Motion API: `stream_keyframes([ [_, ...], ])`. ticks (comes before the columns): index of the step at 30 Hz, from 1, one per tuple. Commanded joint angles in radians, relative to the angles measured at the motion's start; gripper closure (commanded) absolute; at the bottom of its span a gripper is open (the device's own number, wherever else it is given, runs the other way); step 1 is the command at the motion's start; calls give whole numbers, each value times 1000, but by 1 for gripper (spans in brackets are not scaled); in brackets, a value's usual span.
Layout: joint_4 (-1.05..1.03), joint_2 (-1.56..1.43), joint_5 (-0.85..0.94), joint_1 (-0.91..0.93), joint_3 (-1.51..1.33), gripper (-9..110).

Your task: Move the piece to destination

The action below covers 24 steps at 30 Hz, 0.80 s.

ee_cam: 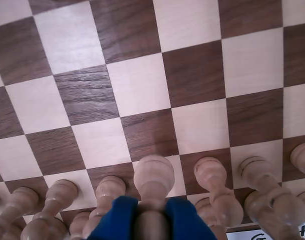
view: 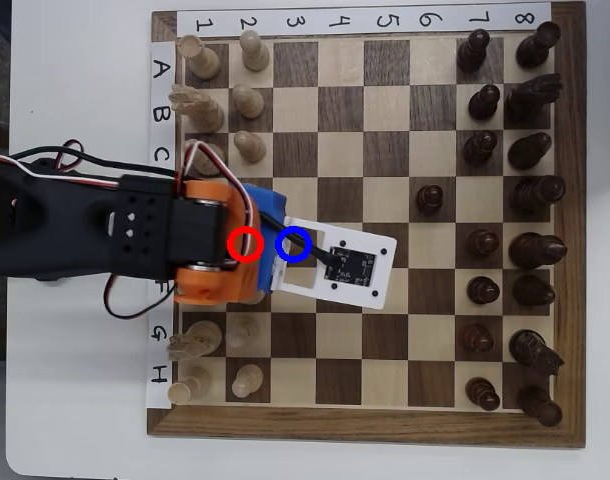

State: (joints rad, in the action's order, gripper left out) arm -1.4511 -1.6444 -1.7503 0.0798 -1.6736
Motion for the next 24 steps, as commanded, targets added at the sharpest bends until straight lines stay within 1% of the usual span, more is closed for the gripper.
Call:
stream_keyframes([
  [1,17,17,-77,-26,186,101],
  [16,152,91,-92,-25,135,101],
  [24,176,95,-95,-31,98,101],
])
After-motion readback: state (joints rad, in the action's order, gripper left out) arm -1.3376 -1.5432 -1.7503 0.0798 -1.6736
